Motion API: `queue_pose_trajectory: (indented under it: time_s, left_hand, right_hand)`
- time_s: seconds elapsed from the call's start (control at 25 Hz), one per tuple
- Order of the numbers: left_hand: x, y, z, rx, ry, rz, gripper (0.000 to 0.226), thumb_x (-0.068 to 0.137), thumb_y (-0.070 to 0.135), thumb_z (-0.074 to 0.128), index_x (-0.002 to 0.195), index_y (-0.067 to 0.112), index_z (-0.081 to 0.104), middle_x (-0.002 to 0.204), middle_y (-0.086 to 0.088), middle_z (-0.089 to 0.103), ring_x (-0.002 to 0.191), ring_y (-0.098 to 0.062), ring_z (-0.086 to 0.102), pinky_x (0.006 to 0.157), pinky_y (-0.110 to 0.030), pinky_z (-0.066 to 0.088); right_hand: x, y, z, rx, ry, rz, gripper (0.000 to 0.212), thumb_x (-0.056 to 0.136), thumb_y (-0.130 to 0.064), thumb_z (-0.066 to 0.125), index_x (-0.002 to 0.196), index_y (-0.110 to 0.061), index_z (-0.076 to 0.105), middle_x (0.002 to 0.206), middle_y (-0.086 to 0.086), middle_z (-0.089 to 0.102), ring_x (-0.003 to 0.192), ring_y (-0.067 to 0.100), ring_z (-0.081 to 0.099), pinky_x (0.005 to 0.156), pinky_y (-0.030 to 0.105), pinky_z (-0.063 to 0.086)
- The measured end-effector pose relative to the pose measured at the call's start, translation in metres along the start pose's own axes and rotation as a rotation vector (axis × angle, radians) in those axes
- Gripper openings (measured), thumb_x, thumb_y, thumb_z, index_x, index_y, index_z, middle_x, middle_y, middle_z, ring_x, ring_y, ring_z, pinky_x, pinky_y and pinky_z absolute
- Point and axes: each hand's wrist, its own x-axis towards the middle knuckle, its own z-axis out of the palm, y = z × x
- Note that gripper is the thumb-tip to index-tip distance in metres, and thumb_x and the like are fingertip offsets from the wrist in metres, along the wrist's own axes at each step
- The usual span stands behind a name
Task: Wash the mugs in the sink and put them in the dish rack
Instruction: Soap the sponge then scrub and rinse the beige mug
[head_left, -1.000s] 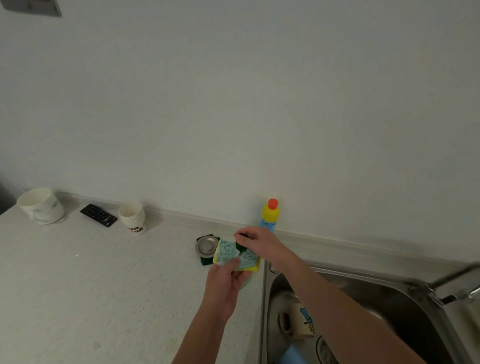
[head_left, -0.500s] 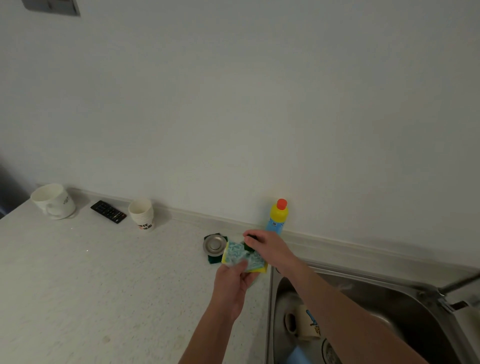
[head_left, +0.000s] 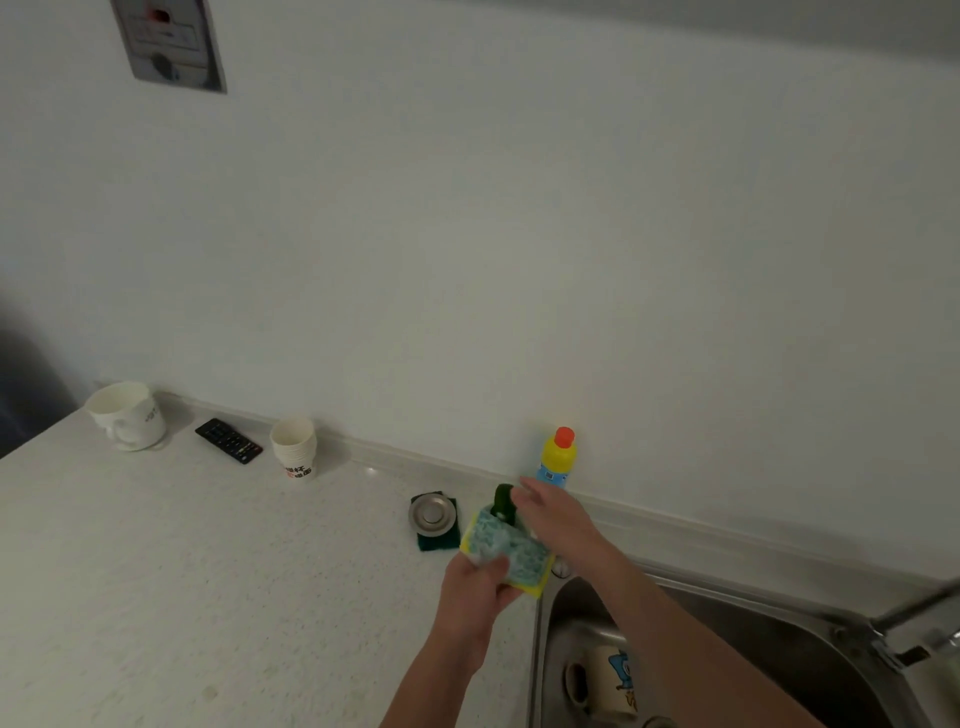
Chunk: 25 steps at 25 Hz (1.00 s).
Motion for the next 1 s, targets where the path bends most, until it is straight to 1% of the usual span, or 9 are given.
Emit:
queue_pose_trajectory:
  time_s: [0.08, 0.16, 0.28, 0.36, 0.52, 0.64, 0.76, 0.88, 1.0]
  left_hand:
    - [-0.005, -0.001, -0.003, 0.07, -0.036, 0.024, 0.035, 0.098, -0.004, 0.049, 0.126, 0.016, 0.056, 0.112, -0.007, 0.074, 0.102, -0.022, 0.071, 0.08, -0.034, 0.059]
    - [-0.009, -0.008, -0.004, 0.188, -0.062, 0.014, 0.035, 0.098, -0.002, 0.05, 0.128, 0.017, 0.055, 0.114, -0.006, 0.072, 0.103, -0.019, 0.071, 0.081, -0.033, 0.059]
    - [-0.019, -0.025, 0.003, 0.371, -0.11, -0.018, 0.029, 0.098, 0.003, 0.053, 0.121, 0.018, 0.061, 0.111, -0.001, 0.072, 0.1, -0.014, 0.071, 0.078, -0.029, 0.059]
    - [-0.022, -0.043, 0.011, 0.485, -0.155, -0.032, 0.025, 0.097, 0.004, 0.056, 0.113, 0.021, 0.064, 0.108, -0.001, 0.073, 0.098, -0.013, 0.072, 0.077, -0.03, 0.06]
    - [-0.022, -0.075, 0.034, 0.706, -0.219, -0.059, 0.021, 0.09, 0.017, 0.063, 0.11, 0.017, 0.069, 0.105, -0.006, 0.074, 0.095, -0.019, 0.073, 0.083, -0.046, 0.06]
    - [-0.024, -0.094, 0.062, 0.788, -0.306, -0.103, 0.014, 0.095, 0.024, 0.062, 0.107, 0.021, 0.069, 0.102, -0.007, 0.075, 0.089, -0.019, 0.074, 0.074, -0.038, 0.062]
    - [-0.021, -0.119, 0.095, 0.924, -0.361, -0.105, 0.018, 0.095, 0.036, 0.062, 0.105, 0.022, 0.068, 0.095, -0.006, 0.075, 0.075, -0.018, 0.073, 0.062, -0.029, 0.061]
    - [-0.009, -0.149, 0.121, 0.986, -0.347, -0.159, 0.029, 0.087, 0.042, 0.066, 0.105, 0.019, 0.067, 0.091, -0.008, 0.075, 0.073, -0.024, 0.073, 0.067, -0.043, 0.061]
    - [0.007, -0.183, 0.137, 1.08, -0.321, -0.2, 0.02, 0.09, 0.037, 0.066, 0.095, 0.018, 0.062, 0.087, -0.009, 0.071, 0.07, -0.023, 0.068, 0.068, -0.044, 0.058]
  right_hand:
    - [-0.016, 0.016, -0.003, 0.156, 0.057, 0.068, 0.033, 0.099, -0.044, 0.047, 0.117, -0.024, 0.066, 0.123, -0.003, 0.066, 0.113, 0.019, 0.061, 0.102, 0.041, 0.048]
    - [-0.036, 0.036, -0.007, 0.223, 0.029, 0.097, 0.024, 0.095, -0.04, 0.057, 0.095, -0.022, 0.073, 0.098, -0.001, 0.074, 0.096, 0.018, 0.069, 0.093, 0.046, 0.055]
    - [-0.073, 0.063, -0.017, 0.386, -0.049, 0.105, 0.021, 0.098, -0.025, 0.059, 0.102, -0.011, 0.074, 0.098, 0.007, 0.076, 0.095, 0.024, 0.072, 0.087, 0.037, 0.059]
    - [-0.092, 0.083, -0.021, 0.452, -0.095, 0.131, 0.021, 0.098, -0.021, 0.058, 0.106, -0.007, 0.073, 0.099, 0.01, 0.076, 0.095, 0.025, 0.073, 0.089, 0.041, 0.058]
    - [-0.117, 0.134, -0.025, 0.525, -0.069, 0.215, 0.018, 0.092, -0.022, 0.067, 0.102, -0.008, 0.074, 0.098, 0.011, 0.076, 0.096, 0.028, 0.072, 0.094, 0.05, 0.055]
    - [-0.13, 0.166, -0.035, 0.594, -0.067, 0.227, 0.021, 0.09, -0.021, 0.069, 0.103, -0.006, 0.074, 0.098, 0.017, 0.075, 0.097, 0.036, 0.071, 0.09, 0.051, 0.054]
    - [-0.14, 0.201, -0.056, 0.715, -0.056, 0.275, 0.028, 0.086, -0.019, 0.069, 0.107, 0.0, 0.072, 0.1, 0.021, 0.074, 0.094, 0.036, 0.071, 0.081, 0.045, 0.058]
    - [-0.145, 0.241, -0.075, 0.824, -0.01, 0.323, 0.022, 0.092, -0.007, 0.062, 0.109, 0.006, 0.067, 0.099, 0.022, 0.073, 0.082, 0.03, 0.072, 0.067, 0.034, 0.058]
    - [-0.143, 0.29, -0.091, 0.908, 0.043, 0.4, 0.022, 0.093, -0.005, 0.061, 0.113, 0.004, 0.065, 0.099, 0.017, 0.074, 0.085, 0.028, 0.072, 0.07, 0.036, 0.059]
